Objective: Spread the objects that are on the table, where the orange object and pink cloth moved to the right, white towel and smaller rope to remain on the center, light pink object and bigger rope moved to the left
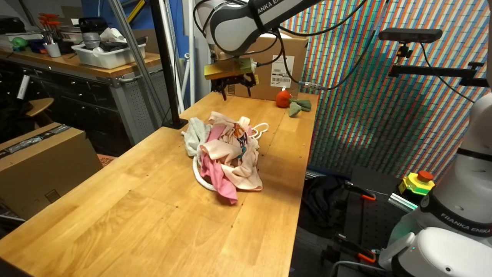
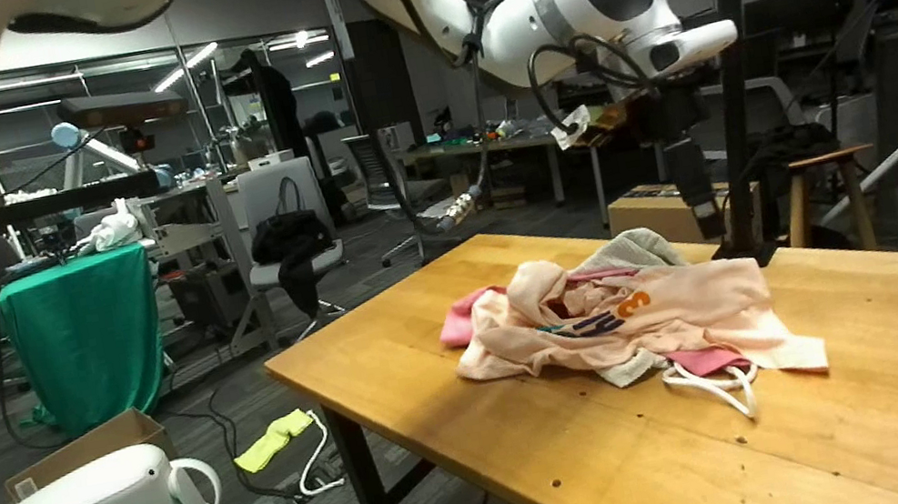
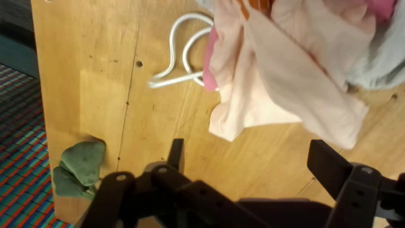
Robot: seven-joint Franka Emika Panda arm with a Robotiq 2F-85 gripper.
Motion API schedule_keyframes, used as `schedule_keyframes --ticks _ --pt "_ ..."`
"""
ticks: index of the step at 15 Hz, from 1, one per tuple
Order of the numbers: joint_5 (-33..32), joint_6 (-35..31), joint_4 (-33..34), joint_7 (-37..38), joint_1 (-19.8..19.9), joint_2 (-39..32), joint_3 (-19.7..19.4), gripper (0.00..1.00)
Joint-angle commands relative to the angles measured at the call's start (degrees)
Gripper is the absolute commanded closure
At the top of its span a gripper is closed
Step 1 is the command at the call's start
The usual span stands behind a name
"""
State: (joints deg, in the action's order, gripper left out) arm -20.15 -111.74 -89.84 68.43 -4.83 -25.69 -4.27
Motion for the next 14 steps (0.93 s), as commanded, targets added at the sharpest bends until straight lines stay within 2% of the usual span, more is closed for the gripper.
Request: schedule_keyframes --ticks 1,9,14 --pt "3.8 -1.41 -4.59 -9.0 -0.15 2.29 2.39 0.0" --pt "9.39 -0.13 -7.99 -32.65 0.11 0.43 4.12 0.0" --pt "9.16 1.64 -7.5 -47.46 -0.33 -2.27 3.91 0.0"
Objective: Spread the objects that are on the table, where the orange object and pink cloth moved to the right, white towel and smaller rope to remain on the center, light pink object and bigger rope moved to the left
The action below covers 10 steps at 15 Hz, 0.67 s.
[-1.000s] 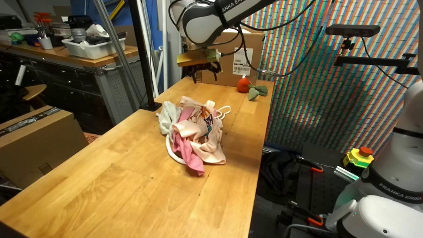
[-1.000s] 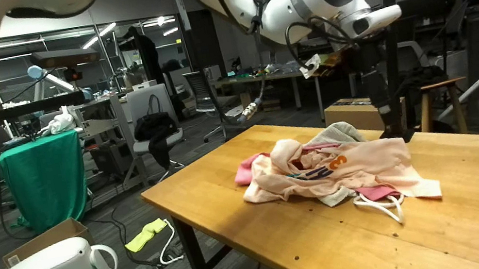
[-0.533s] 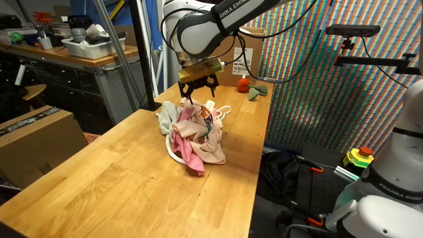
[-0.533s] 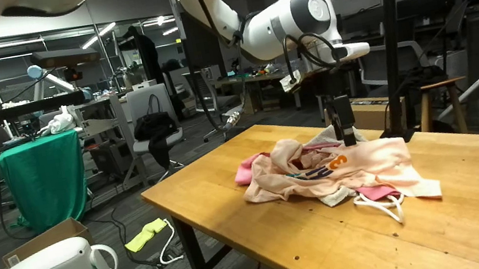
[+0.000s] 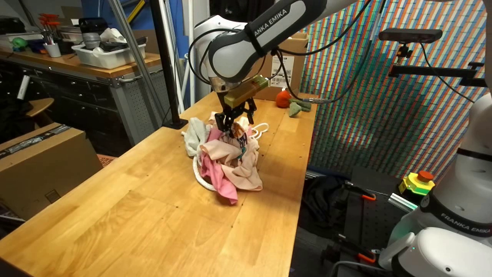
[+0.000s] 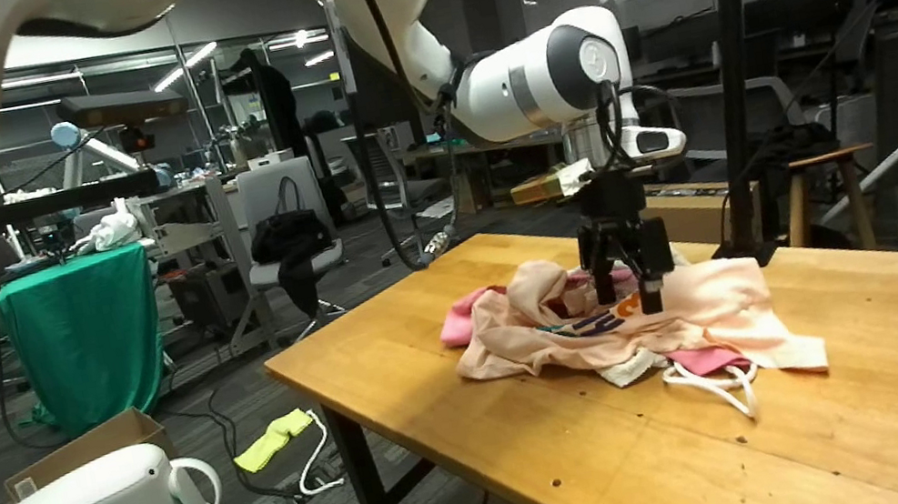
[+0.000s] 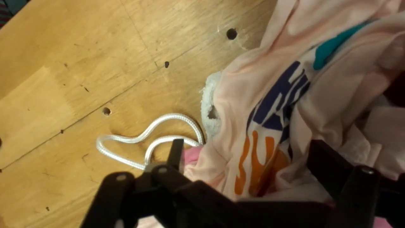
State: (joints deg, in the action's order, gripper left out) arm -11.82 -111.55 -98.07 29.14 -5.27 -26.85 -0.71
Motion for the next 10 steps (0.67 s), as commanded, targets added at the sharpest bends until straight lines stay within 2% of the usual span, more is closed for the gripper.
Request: schedule_keyframes --ticks 1,6,7,9,10 --pt "0.65 1.85 0.81 -11.01 0.16 -1.55 0.48 0.0" --pt "-0.66 5.23 1.83 -23.79 0.27 -3.55 0.9 0.0" --pt "-0.73 5.7 2.01 -25.3 0.33 -3.82 0.87 0.22" --pt "-0.85 6.67 2.25 -27.6 0.45 -4.14 0.8 0.32" --pt "-0.86 7.18 2.33 -28.46 0.51 -4.2 0.77 0.42"
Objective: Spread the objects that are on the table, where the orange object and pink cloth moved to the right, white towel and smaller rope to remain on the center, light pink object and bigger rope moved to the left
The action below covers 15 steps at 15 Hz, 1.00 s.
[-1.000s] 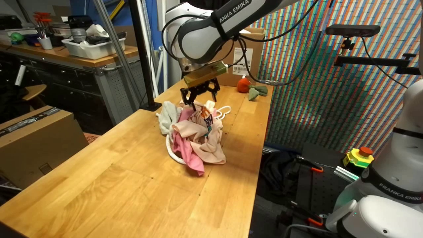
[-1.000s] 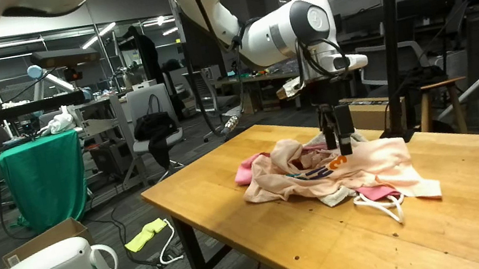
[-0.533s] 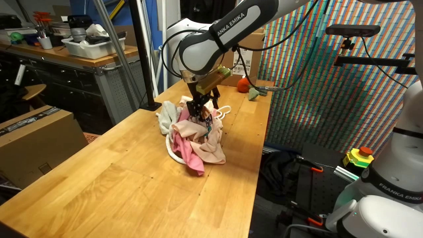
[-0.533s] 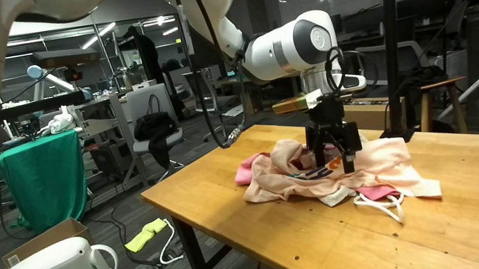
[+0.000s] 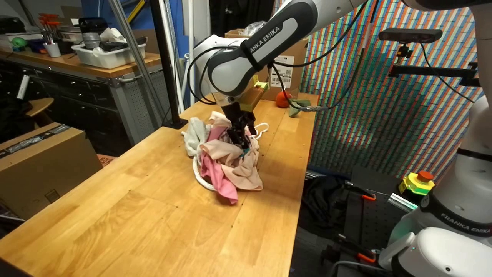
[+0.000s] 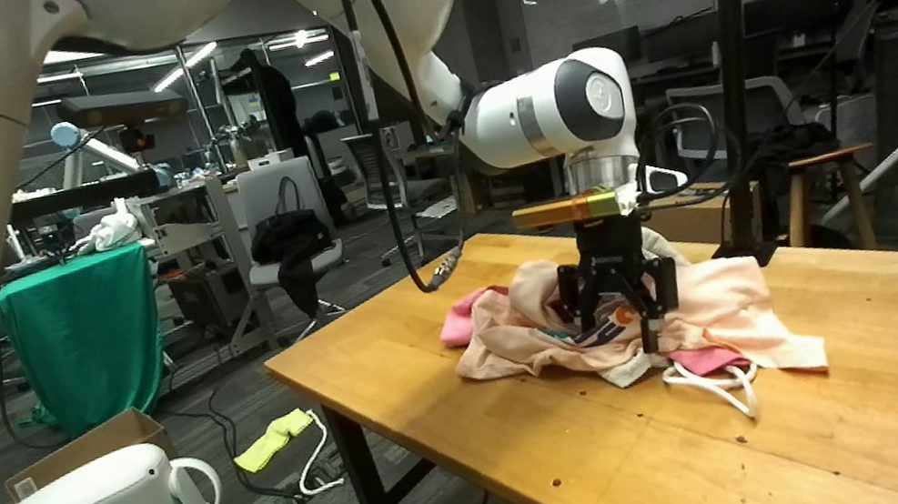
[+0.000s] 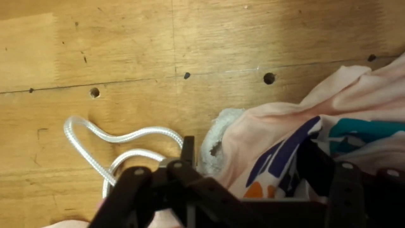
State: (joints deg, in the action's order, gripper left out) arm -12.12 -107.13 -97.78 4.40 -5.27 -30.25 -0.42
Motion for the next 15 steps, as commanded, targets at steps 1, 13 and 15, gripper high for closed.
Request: schedule_keyframes --ticks 1,13,15 --pt "-0.63 2.93 2.03 -4.38 0.56 -0.82 0.43 0.5" --pt "-1.14 5.81 -0.63 2.26 -0.09 7.11 -1.01 0.94" --pt "-0.73 5.81 -1.23 4.76 0.12 10.89 -0.98 0.94"
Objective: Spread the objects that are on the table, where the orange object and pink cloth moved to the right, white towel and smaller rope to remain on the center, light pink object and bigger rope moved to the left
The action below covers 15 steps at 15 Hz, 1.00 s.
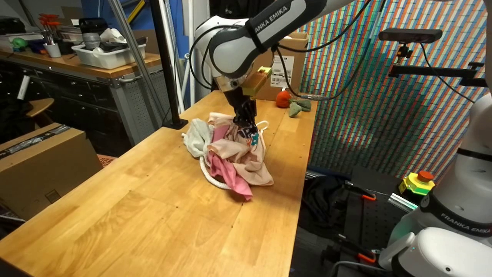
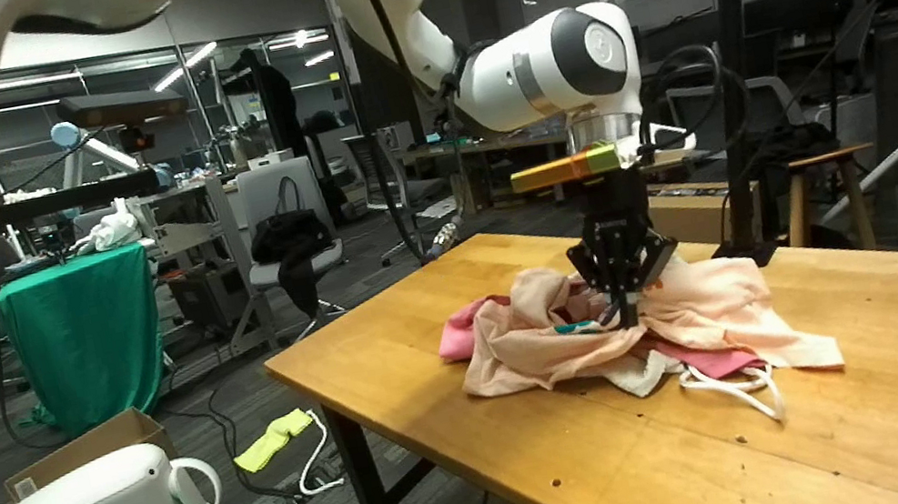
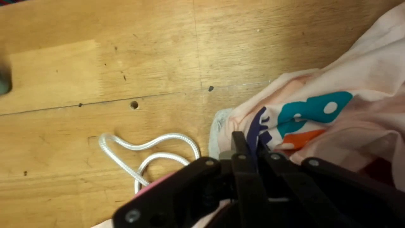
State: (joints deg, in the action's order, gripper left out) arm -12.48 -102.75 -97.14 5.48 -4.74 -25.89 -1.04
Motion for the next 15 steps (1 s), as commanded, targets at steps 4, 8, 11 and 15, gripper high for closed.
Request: schedule_keyframes --ticks 4,8,11,15 --pt "0.73 -1.55 -2.69 10.07 0.41 14.31 -0.6 0.95" --pt "0.55 -2.41 -1.63 16.35 1.1 20.43 -0.77 0.95" --pt "0.64 -2.9 0.27 21.49 1.73 23.92 -0.52 0.95" --pt "-0.27 -2.84 3.89 28.24 2.08 27.46 0.26 0.95"
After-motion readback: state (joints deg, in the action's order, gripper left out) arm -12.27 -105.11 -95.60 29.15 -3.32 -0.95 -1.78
